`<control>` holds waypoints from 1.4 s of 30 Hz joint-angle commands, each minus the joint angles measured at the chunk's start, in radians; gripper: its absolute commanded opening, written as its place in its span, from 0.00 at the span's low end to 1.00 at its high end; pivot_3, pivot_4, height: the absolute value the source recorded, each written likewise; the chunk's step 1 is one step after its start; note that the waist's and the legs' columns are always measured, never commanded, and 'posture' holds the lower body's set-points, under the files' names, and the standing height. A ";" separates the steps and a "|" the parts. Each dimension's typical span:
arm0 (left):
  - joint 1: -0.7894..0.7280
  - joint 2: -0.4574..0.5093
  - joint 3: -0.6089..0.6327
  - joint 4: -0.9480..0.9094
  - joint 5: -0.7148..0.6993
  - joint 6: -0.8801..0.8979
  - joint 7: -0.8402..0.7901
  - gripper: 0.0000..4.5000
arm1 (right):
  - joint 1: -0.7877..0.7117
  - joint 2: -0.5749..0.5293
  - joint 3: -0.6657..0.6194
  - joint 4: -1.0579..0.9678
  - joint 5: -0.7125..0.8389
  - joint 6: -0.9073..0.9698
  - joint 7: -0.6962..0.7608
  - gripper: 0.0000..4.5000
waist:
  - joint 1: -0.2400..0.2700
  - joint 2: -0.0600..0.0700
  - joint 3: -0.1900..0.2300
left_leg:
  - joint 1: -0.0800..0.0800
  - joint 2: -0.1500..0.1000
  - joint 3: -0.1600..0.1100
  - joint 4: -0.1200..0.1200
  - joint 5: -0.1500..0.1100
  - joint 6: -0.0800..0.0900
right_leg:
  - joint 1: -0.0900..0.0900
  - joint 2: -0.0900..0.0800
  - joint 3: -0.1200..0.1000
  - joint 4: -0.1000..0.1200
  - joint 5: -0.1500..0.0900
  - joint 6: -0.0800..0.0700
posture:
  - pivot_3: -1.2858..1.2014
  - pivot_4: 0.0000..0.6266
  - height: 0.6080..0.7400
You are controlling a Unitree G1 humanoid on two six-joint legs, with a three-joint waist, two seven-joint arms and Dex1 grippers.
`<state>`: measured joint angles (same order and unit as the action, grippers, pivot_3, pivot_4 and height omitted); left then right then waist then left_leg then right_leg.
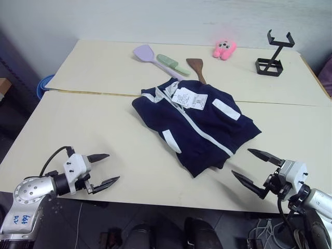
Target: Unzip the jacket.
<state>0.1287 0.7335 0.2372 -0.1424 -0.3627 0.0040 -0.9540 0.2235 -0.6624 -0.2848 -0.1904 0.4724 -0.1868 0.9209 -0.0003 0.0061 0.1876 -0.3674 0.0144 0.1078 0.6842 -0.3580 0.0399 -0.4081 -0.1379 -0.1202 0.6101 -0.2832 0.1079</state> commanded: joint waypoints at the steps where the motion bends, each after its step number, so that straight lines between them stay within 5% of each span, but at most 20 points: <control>1: 0.024 -0.002 0.031 -0.060 -0.034 0.010 0.002 1.00 | 0.002 -0.025 -0.031 -0.025 0.008 0.020 0.012 1.00 | 0.000 0.000 0.000 | 0.000 0.000 0.000 0.000 0.000 0.000 | 0.000 0.000 0.000 0.000 0.000 0.000 | 0.52 0.24 1.00; 12: 0.005 0.002 0.048 -0.108 -0.154 0.158 -0.004 1.00 | -0.050 0.001 -0.015 -0.114 0.035 0.105 -0.035 1.00 | 0.000 0.000 0.000 | 0.000 0.001 0.000 0.000 0.000 -0.001 | 0.000 0.003 0.001 0.000 0.000 0.000 | 0.52 0.24 1.00; 16: -0.022 0.055 0.058 -0.120 -0.251 0.361 -0.013 1.00 | -0.048 0.014 0.011 -0.162 0.061 0.065 0.026 1.00 | 0.002 0.000 0.000 | 0.000 0.000 0.000 0.001 0.000 0.000 | 0.000 0.005 0.001 0.001 0.000 0.000 | 0.52 0.24 1.00; 26: -0.127 0.021 0.136 -0.080 -0.325 0.438 0.050 1.00 | -0.166 0.186 -0.027 -0.279 0.097 0.042 -0.191 1.00 | -0.001 0.000 0.000 | 0.000 0.001 0.000 0.001 0.001 -0.002 | -0.001 0.006 0.003 0.003 0.000 0.000 | 0.52 0.24 1.00; 31: -0.229 -0.009 0.054 -0.009 -0.126 0.202 0.053 1.00 | -0.107 0.158 0.028 -0.286 0.053 0.050 -0.145 1.00 | 0.012 -0.002 -0.001 | -0.001 -0.001 -0.001 0.001 0.001 -0.001 | -0.001 0.007 0.001 0.003 0.000 0.000 | 0.52 0.24 1.00; 35: -0.398 0.011 -0.086 0.193 0.081 -0.056 -0.006 1.00 | -0.131 0.000 0.159 -0.351 -0.144 0.365 -0.238 1.00 | 0.010 -0.003 -0.002 | 0.001 -0.002 0.005 0.001 0.002 0.001 | -0.002 0.006 -0.001 0.003 0.001 0.001 | 0.52 0.24 1.00; 42: -0.949 -0.145 -0.389 0.780 0.437 -0.441 0.045 1.00 | -0.311 0.062 0.411 -0.365 -0.184 0.606 -0.302 1.00 | 0.025 -0.006 -0.004 | -0.003 -0.002 0.004 0.007 0.002 0.001 | -0.005 0.007 -0.004 0.009 0.001 0.001 | 0.52 0.24 1.00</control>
<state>-0.7772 0.6134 -0.1058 0.5215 0.0058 -0.3421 -0.9317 -0.0779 -0.6093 0.0921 -0.5488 0.3120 0.3763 0.6406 0.0252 0.0004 0.1840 -0.3715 0.0119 0.1116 0.6914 -0.3563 0.0413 -0.4132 -0.1304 -0.1248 0.6184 -0.2825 0.1091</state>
